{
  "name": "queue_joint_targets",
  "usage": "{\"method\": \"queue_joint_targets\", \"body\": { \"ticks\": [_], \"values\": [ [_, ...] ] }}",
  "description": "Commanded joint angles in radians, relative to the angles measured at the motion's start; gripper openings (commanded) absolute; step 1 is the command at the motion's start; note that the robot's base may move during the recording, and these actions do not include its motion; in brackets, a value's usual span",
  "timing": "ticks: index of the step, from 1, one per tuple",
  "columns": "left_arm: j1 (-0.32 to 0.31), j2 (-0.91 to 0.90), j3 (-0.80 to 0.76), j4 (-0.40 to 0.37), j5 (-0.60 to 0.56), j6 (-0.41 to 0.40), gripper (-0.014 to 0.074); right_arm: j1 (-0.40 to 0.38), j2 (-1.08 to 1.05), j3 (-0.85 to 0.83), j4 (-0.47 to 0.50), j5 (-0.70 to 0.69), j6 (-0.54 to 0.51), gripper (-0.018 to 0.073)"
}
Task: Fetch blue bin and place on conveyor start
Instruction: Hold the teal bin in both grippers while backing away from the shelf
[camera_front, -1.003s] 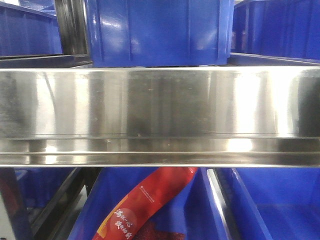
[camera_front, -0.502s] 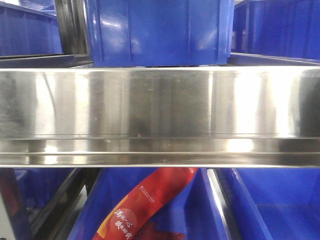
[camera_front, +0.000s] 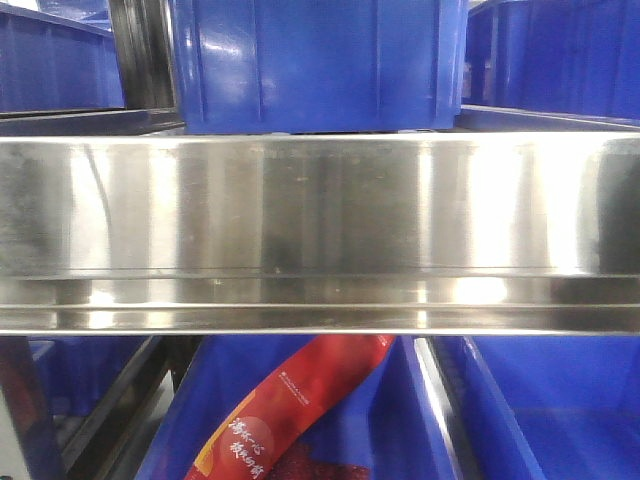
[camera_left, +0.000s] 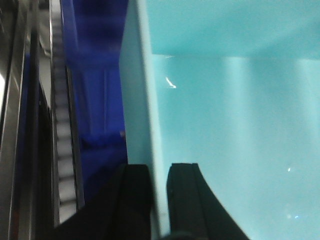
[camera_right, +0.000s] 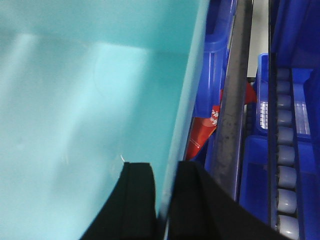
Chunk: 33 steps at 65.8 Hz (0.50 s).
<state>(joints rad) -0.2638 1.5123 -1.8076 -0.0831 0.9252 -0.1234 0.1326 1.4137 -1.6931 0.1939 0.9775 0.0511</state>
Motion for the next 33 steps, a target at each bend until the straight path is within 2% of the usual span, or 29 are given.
{"method": "queue_joint_targets", "body": {
  "ticks": [1, 21, 33],
  "values": [
    [0.002, -0.012, -0.01, 0.01, -0.115, 0.008, -0.0111, -0.009, -0.006, -0.009, -0.038, -0.027, -0.025, -0.0153],
    [0.002, -0.012, -0.01, 0.01, -0.288, 0.008, -0.0111, -0.009, -0.006, -0.009, -0.038, -0.027, -0.025, -0.0153],
    [0.002, -0.012, -0.01, 0.01, -0.323, 0.008, -0.0111, -0.009, -0.006, -0.009, -0.038, -0.027, -0.025, -0.0153]
  ]
}}
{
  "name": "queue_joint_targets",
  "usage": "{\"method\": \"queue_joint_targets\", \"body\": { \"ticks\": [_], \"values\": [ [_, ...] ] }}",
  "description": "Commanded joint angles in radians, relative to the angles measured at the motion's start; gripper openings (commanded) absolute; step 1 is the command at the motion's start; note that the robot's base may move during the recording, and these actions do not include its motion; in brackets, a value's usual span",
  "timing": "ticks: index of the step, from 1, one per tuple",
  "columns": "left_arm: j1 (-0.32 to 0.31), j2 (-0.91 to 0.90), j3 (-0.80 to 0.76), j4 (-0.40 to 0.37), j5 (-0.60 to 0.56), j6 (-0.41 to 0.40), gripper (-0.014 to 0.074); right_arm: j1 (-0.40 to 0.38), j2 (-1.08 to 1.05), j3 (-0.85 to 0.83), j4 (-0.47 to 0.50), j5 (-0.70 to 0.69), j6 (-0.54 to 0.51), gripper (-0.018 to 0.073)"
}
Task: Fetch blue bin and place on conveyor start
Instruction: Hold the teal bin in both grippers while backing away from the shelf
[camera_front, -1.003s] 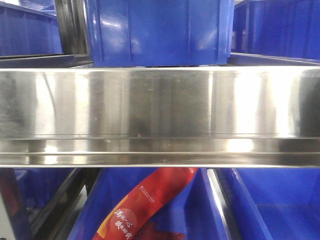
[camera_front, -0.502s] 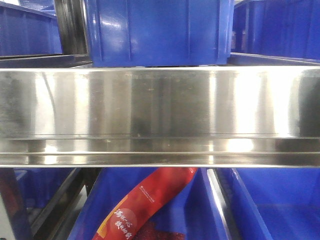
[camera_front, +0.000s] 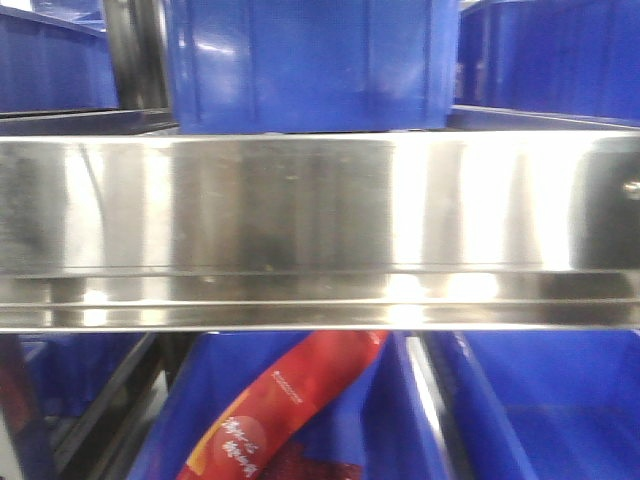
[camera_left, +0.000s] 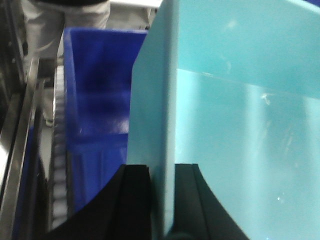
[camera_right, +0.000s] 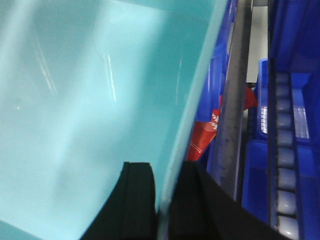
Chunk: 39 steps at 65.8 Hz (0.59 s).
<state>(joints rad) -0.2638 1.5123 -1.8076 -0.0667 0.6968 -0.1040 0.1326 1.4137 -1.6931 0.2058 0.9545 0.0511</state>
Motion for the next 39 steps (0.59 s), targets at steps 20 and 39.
{"method": "queue_joint_targets", "body": {
  "ticks": [20, 39],
  "values": [
    [0.002, -0.012, -0.01, -0.006, -0.094, -0.011, -0.0111, -0.009, -0.006, -0.009, -0.05, -0.004, -0.025, -0.0153],
    [0.002, -0.012, -0.01, -0.006, -0.094, -0.011, -0.0111, -0.009, -0.006, -0.009, -0.05, -0.004, -0.025, -0.0153]
  ]
}}
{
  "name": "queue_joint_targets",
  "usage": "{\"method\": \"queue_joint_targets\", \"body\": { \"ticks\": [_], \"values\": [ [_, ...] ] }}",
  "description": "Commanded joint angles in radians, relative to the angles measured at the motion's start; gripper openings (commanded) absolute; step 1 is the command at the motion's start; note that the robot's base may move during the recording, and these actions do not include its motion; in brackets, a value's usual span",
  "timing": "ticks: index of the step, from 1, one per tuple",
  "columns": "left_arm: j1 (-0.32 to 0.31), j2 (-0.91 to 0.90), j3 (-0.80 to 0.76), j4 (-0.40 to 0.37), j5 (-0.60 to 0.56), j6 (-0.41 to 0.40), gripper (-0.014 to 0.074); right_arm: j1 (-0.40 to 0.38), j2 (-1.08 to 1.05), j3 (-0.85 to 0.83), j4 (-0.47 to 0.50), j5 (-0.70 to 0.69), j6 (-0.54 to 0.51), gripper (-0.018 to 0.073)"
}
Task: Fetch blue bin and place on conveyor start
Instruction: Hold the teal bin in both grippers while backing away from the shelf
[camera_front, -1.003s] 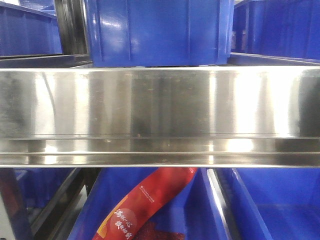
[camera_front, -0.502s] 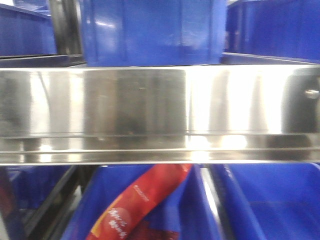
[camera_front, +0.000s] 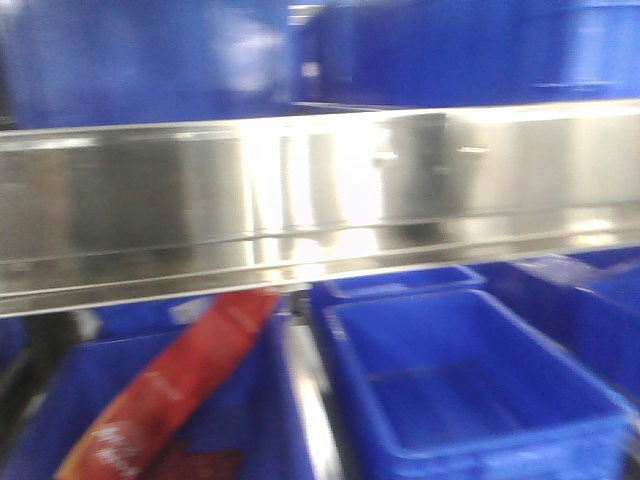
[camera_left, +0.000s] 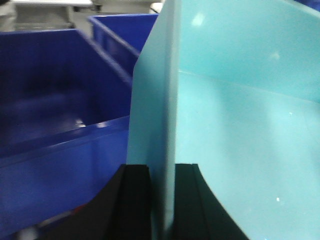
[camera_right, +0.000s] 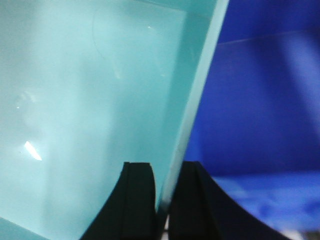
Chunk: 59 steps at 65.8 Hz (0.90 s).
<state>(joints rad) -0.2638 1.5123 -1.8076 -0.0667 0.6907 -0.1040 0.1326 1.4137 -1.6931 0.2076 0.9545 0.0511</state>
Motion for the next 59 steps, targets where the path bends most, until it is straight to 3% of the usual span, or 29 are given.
{"method": "queue_joint_targets", "body": {
  "ticks": [1, 59],
  "values": [
    [0.002, -0.012, -0.01, -0.006, -0.088, -0.011, -0.0111, -0.009, -0.006, -0.009, -0.052, -0.004, -0.025, -0.0153],
    [0.002, -0.01, -0.01, 0.004, -0.086, -0.011, -0.0111, -0.009, -0.006, -0.009, -0.048, -0.022, -0.025, -0.0153]
  ]
}}
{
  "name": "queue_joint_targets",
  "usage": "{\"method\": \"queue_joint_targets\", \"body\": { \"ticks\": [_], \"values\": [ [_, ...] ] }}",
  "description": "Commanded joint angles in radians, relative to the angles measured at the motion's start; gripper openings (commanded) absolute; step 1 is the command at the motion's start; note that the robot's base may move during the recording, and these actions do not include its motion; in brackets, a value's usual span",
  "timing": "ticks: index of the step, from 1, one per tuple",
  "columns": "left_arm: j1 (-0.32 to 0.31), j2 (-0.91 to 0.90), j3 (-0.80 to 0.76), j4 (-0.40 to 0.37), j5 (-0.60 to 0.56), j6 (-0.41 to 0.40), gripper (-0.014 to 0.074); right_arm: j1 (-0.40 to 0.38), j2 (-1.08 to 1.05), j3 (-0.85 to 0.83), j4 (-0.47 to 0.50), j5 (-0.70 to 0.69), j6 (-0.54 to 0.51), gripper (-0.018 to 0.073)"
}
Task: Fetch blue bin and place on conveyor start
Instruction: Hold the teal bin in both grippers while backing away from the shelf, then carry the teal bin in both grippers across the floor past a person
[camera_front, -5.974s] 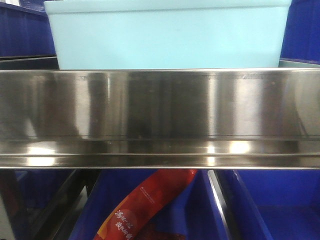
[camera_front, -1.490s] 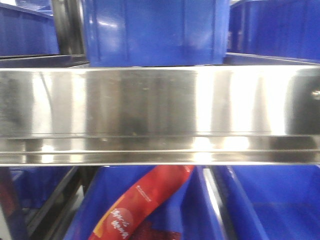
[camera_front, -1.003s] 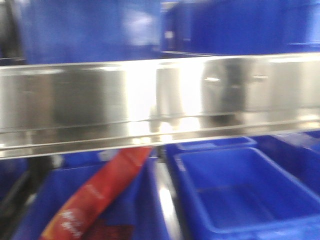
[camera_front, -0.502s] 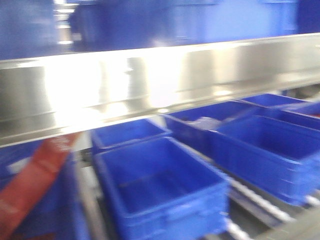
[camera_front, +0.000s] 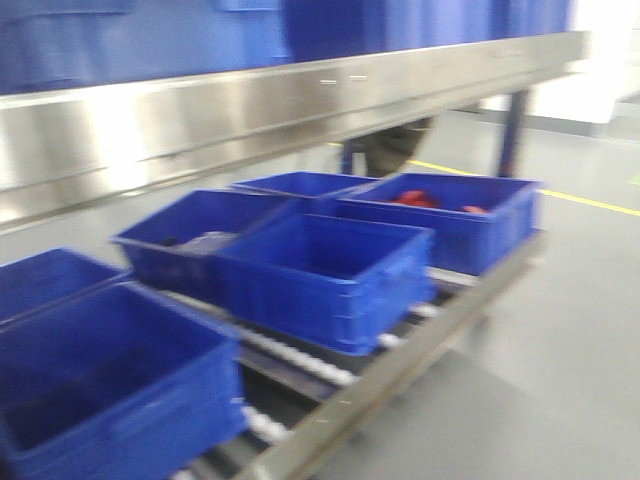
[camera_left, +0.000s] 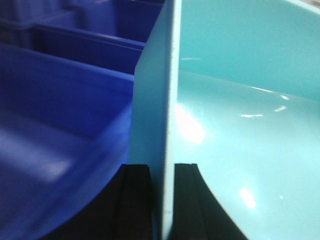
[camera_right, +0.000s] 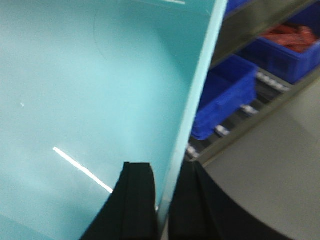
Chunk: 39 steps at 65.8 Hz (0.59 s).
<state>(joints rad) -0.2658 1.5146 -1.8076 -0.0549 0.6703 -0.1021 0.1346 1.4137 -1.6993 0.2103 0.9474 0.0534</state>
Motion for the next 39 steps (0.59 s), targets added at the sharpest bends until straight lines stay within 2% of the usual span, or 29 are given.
{"method": "queue_joint_targets", "body": {
  "ticks": [1, 39],
  "values": [
    [0.004, -0.012, -0.01, -0.008, -0.066, -0.013, -0.0111, -0.011, -0.006, -0.002, -0.05, -0.014, -0.027, -0.0153],
    [0.004, -0.012, -0.01, -0.008, -0.066, -0.013, -0.0111, -0.011, -0.006, -0.002, -0.05, -0.014, -0.027, -0.0153]
  ]
}}
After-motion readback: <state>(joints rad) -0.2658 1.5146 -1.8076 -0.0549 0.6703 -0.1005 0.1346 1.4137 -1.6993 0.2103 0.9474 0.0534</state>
